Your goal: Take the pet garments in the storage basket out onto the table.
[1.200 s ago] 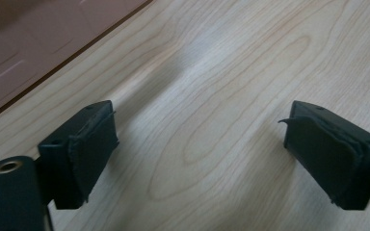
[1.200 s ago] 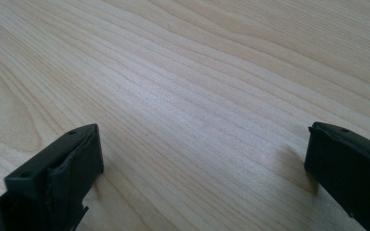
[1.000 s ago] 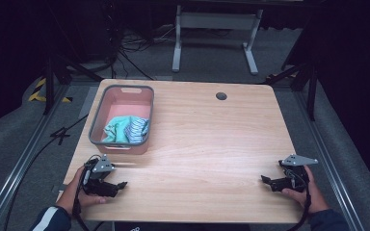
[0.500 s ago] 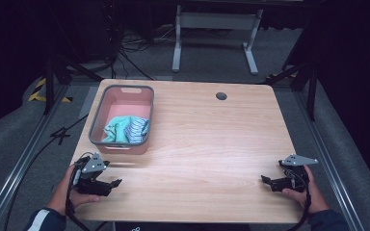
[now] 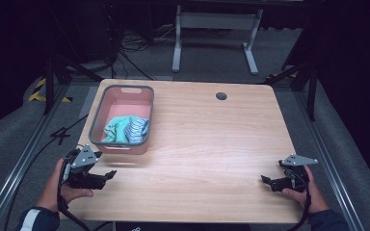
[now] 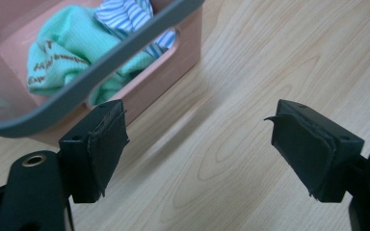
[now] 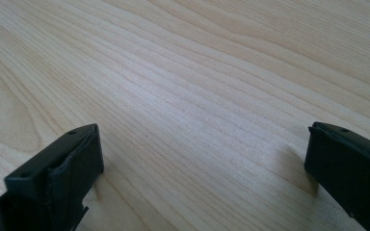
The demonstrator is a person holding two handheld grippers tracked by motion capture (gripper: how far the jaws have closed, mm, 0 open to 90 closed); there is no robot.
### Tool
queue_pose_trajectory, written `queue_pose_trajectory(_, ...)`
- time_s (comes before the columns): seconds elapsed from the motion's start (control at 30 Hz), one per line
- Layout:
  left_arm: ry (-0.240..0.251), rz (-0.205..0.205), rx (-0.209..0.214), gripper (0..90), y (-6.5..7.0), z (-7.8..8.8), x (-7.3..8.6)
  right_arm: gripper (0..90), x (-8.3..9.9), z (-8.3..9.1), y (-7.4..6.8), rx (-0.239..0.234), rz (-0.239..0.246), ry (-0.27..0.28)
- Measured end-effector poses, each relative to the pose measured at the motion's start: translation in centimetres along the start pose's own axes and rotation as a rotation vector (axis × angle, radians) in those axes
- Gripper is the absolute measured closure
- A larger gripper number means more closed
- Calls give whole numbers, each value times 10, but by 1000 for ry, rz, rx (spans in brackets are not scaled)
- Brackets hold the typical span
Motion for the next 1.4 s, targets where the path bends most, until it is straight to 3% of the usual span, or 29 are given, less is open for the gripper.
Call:
queue_pose_trajectory(0.17,15,1,-5,196,-5,7,-10,3,0,0,0,1,1,0)
queue_pose_trajectory(0.3,25,-3,-16,192,-15,11,-30,3,0,0,0,1,1,0)
queue_pose_trajectory(0.5,-34,-29,-29,175,-34,3,-59,3,0,0,0,1,1,0)
queue_pose_trajectory(0.8,-110,0,-28,171,-57,-23,-84,3,0,0,0,1,1,0)
queue_pose_trajectory(0.97,-183,7,-15,178,-70,-46,-94,3,0,0,0,1,1,0)
queue_pose_trajectory(1.13,-261,60,12,177,-86,-75,-102,3,0,0,0,1,1,0)
queue_pose_trajectory(1.23,-332,64,-4,174,-92,-94,-105,3,0,0,0,1,1,0)
queue_pose_trajectory(1.27,-332,64,-4,174,-92,-94,-105,3,0,0,0,1,1,0)
queue_pose_trajectory(1.37,-402,73,10,182,-95,-109,-105,3,0,0,0,0,0,0)
queue_pose_trajectory(1.4,-453,84,2,187,-98,-119,-104,3,0,0,0,1,1,0)
Point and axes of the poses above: each handheld gripper's, and its own axes: z roughly backward along the jaws, x roughly out of its underside, y roughly to its right, the point moved 2 cm from there along -z, roughly forward along the jaws, and after that the axes turned 1 degree about x, right-handed, at the moved point
